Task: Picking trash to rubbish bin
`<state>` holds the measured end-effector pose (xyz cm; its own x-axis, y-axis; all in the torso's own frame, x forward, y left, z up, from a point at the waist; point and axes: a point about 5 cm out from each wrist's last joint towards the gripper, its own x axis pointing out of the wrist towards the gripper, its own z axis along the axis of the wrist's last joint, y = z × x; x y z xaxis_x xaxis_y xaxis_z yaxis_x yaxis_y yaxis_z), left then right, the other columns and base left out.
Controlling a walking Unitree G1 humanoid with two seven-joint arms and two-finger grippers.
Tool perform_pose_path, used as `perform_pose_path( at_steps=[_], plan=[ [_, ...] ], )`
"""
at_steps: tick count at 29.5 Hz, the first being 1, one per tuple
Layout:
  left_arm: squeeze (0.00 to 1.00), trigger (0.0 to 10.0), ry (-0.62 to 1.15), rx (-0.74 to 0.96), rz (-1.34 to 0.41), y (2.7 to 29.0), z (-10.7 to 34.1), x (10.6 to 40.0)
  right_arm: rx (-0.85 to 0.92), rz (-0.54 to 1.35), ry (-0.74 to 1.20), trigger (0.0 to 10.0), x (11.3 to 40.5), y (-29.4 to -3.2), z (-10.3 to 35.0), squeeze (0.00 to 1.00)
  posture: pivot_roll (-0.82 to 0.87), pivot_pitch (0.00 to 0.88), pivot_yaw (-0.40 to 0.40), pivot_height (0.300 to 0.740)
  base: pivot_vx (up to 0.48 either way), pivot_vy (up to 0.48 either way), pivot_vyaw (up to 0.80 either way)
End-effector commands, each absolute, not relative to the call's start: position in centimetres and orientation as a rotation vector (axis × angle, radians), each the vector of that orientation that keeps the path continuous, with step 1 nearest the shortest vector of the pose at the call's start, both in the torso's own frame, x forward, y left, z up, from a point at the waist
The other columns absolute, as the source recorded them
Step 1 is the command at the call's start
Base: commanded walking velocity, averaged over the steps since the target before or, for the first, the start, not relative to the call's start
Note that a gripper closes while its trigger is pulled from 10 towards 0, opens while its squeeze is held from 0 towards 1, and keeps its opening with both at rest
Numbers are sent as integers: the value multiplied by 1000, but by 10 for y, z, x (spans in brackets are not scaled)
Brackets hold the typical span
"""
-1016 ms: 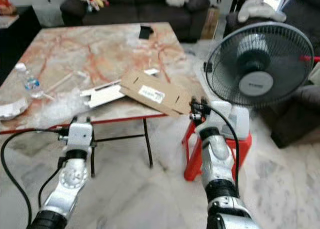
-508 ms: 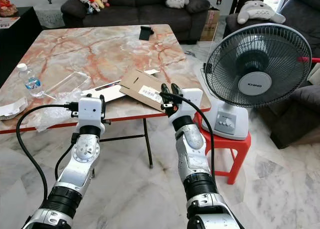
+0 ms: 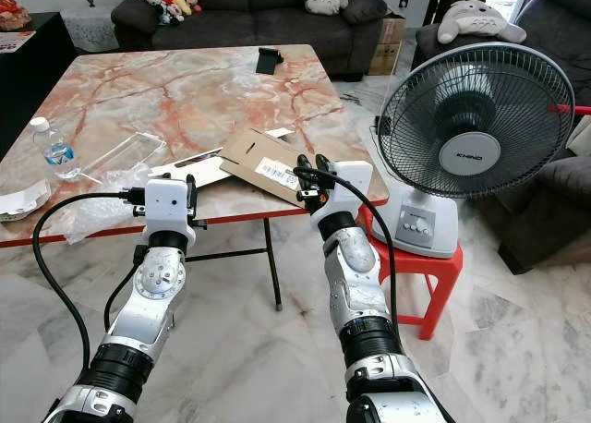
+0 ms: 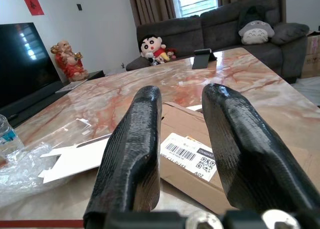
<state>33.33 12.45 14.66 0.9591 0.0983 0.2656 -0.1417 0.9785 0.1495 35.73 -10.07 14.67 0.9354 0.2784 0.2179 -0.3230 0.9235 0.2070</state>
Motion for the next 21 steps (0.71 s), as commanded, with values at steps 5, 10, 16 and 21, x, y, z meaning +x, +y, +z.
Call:
perform_pose_path(
  at_steps=[5, 10, 16, 21],
  plan=[
    [1000, 10000, -237, 164, 85, 122, 147, 334, 285, 358, -244, 10000, 360, -89, 166, 259, -11, 2, -22, 740, 0, 0, 0],
    [1000, 10000, -255, 144, 58, 116, 151, 334, 281, 351, -258, 10000, 359, -90, 168, 1000, -14, 5, -22, 740, 0, 0, 0],
    [1000, 10000, -261, 142, 60, 115, 154, 335, 281, 345, -271, 10000, 360, -91, 170, 1000, -13, 3, -22, 740, 0, 0, 0],
    [1000, 10000, -263, 140, 62, 116, 155, 335, 282, 349, -274, 10000, 360, -91, 170, 1000, -13, 3, -22, 740, 0, 0, 0]
  ],
)
